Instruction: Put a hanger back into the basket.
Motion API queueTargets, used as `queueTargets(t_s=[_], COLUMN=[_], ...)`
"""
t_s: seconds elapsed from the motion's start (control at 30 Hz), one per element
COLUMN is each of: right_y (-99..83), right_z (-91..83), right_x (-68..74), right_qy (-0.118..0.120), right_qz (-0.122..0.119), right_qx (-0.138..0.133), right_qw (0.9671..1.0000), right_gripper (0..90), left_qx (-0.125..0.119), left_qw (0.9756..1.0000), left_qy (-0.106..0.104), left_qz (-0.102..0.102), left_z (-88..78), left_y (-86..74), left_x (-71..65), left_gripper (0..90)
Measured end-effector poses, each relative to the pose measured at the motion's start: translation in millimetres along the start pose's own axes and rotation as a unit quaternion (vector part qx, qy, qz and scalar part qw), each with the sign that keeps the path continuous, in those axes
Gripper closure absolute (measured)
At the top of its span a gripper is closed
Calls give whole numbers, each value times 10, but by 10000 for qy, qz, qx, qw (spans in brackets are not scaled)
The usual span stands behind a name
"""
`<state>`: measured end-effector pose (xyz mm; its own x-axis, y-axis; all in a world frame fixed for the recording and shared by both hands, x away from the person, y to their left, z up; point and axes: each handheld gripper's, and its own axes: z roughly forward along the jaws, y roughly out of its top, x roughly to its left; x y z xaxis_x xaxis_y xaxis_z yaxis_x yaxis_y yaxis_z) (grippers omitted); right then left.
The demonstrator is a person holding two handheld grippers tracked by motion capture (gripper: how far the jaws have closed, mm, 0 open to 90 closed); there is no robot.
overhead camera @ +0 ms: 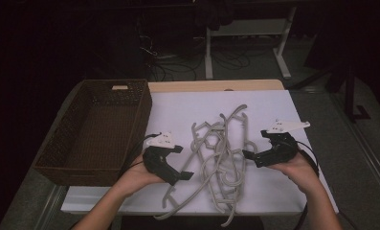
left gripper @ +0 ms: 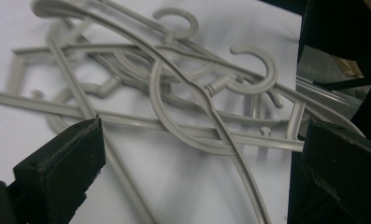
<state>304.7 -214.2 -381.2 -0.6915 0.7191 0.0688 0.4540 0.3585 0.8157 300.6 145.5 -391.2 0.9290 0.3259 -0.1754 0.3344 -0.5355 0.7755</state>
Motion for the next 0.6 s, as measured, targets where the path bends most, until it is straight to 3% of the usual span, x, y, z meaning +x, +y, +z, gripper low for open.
queueTargets(t_s=[0.17,0.3,0.6], right_y=[0,0,1], right_z=[-4,-4,-3], right_x=[-3,-3,4], right_qy=[2,5,32], right_qz=[4,6,-4], right_qx=[-20,-17,3], right_qw=[10000,10000,10000], right_gripper=[0,0,0], left_qx=[218,367,776], left_qw=[9997,9991,9968], left_qy=[-123,-196,-159], left_qz=[63,55,118], left_z=[203,331,569], left_y=[-80,-150,-261], left_x=[-88,-144,-236], left_gripper=[1,55,161])
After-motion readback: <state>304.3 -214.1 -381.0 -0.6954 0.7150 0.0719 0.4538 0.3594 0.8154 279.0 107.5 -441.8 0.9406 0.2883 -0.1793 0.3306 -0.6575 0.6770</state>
